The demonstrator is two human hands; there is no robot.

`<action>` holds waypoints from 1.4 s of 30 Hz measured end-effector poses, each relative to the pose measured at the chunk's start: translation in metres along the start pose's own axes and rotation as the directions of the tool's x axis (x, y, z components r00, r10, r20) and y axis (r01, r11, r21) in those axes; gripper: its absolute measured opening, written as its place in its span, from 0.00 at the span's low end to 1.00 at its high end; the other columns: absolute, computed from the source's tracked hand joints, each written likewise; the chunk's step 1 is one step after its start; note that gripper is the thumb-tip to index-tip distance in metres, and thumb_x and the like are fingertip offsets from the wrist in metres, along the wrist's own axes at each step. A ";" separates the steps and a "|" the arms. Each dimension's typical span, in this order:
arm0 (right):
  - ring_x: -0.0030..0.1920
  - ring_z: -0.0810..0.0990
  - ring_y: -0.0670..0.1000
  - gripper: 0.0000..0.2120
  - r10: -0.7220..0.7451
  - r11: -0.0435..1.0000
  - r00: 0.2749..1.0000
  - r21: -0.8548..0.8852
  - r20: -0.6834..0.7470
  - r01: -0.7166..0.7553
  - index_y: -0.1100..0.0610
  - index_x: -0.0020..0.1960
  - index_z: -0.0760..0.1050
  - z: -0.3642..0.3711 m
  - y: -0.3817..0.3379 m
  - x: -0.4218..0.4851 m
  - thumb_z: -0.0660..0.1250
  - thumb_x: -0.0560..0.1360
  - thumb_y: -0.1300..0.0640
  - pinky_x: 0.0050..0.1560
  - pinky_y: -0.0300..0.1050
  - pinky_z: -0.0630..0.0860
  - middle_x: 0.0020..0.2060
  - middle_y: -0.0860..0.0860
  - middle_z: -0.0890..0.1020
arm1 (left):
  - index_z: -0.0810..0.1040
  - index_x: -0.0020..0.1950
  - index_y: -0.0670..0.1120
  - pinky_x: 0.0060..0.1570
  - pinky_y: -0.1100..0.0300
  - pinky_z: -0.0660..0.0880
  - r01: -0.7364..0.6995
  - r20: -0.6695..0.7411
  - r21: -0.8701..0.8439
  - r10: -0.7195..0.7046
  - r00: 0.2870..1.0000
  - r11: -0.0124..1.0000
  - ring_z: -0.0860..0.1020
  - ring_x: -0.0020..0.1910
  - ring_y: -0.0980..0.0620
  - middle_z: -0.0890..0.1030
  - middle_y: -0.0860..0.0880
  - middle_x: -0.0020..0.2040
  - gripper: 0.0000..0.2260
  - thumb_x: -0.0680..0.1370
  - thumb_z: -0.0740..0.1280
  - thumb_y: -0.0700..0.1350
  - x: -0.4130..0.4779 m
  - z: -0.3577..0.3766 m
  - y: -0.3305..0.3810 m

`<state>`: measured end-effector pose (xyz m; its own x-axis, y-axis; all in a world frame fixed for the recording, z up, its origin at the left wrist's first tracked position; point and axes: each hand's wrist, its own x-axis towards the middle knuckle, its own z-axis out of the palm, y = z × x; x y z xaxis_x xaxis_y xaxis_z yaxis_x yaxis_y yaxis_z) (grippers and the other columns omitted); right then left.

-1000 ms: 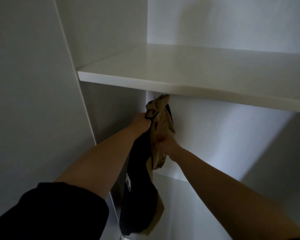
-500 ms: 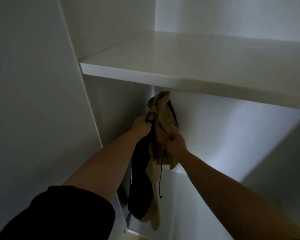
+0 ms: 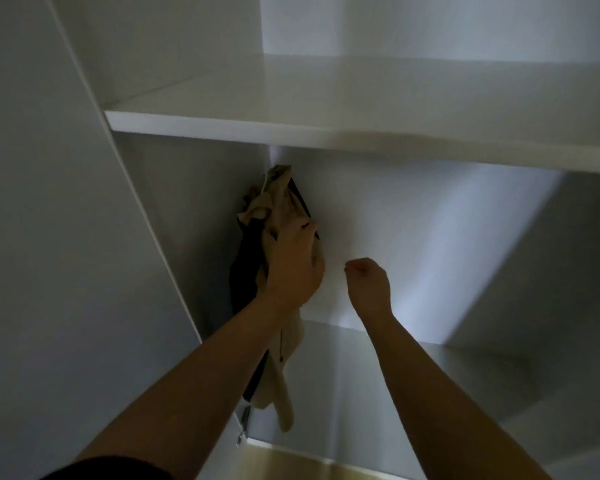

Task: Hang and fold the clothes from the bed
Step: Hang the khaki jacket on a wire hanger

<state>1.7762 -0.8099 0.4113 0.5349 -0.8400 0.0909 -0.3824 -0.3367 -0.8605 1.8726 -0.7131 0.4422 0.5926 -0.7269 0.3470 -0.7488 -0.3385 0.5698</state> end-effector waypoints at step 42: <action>0.74 0.60 0.55 0.21 0.137 0.663 0.550 -0.336 -0.824 -0.669 0.58 0.70 0.66 -0.375 0.108 -0.813 0.61 0.79 0.55 0.75 0.52 0.58 0.72 0.55 0.66 | 0.45 0.78 0.55 0.73 0.43 0.45 -0.708 0.395 -0.229 0.729 0.559 0.667 0.39 0.77 0.47 0.40 0.49 0.79 0.30 0.80 0.54 0.59 -0.673 0.011 0.424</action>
<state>1.0173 -0.3231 0.4325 -0.3792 -0.8585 0.3451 -0.8644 0.1956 -0.4632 1.1533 -0.3739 0.4420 -0.3320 -0.8892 0.3147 -0.8517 0.4260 0.3053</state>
